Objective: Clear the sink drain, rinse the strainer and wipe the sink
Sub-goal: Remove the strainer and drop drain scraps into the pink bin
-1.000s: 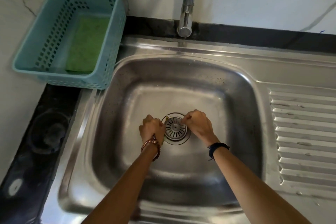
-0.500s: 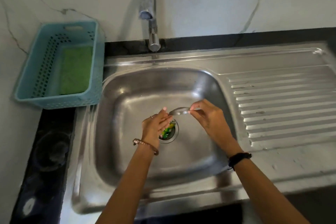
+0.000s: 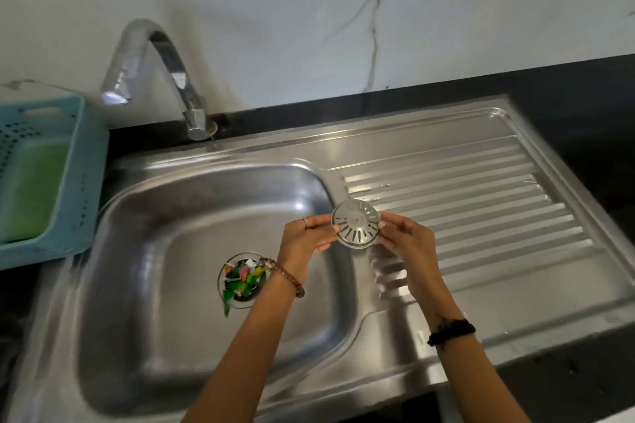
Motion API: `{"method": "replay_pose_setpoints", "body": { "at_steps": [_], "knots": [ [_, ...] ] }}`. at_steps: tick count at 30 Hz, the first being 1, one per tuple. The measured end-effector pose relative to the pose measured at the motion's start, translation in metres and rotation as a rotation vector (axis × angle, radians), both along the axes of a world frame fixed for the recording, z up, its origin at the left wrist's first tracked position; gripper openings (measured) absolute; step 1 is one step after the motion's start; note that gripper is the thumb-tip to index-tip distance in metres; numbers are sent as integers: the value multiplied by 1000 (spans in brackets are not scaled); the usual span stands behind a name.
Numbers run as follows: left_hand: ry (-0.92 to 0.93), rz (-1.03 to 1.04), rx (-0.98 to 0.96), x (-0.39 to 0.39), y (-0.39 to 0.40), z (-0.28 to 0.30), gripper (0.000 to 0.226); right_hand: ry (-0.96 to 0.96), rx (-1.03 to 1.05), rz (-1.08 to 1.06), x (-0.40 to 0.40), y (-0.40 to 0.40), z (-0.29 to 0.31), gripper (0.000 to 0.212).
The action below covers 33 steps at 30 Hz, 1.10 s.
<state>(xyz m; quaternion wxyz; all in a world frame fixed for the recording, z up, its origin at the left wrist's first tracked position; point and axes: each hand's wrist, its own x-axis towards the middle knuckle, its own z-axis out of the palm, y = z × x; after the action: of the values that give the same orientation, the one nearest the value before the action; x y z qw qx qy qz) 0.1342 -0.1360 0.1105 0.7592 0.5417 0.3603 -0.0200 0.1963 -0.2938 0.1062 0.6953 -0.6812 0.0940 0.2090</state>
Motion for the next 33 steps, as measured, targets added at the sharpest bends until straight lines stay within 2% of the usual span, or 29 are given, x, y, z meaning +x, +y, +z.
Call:
{"method": "replay_pose_setpoints", "body": {
  "at_steps": [6, 10, 19, 29, 33],
  "knots": [
    [78, 107, 189, 30, -22, -17, 31, -125, -192, 53, 30, -6, -6, 25],
    [107, 202, 269, 34, -32, -26, 30, -247, -393, 142, 40, -3, -5, 17],
    [163, 205, 459, 34, -43, -23, 24, -346, -539, 227, 39, 1, -1, 21],
    [129, 162, 472, 28, -44, -20, 22, -418, -721, 235, 28, 6, 2, 25],
    [103, 168, 439, 18, -42, -19, 6, -507, -836, 232, 17, 14, 9, 25]
  ]
}}
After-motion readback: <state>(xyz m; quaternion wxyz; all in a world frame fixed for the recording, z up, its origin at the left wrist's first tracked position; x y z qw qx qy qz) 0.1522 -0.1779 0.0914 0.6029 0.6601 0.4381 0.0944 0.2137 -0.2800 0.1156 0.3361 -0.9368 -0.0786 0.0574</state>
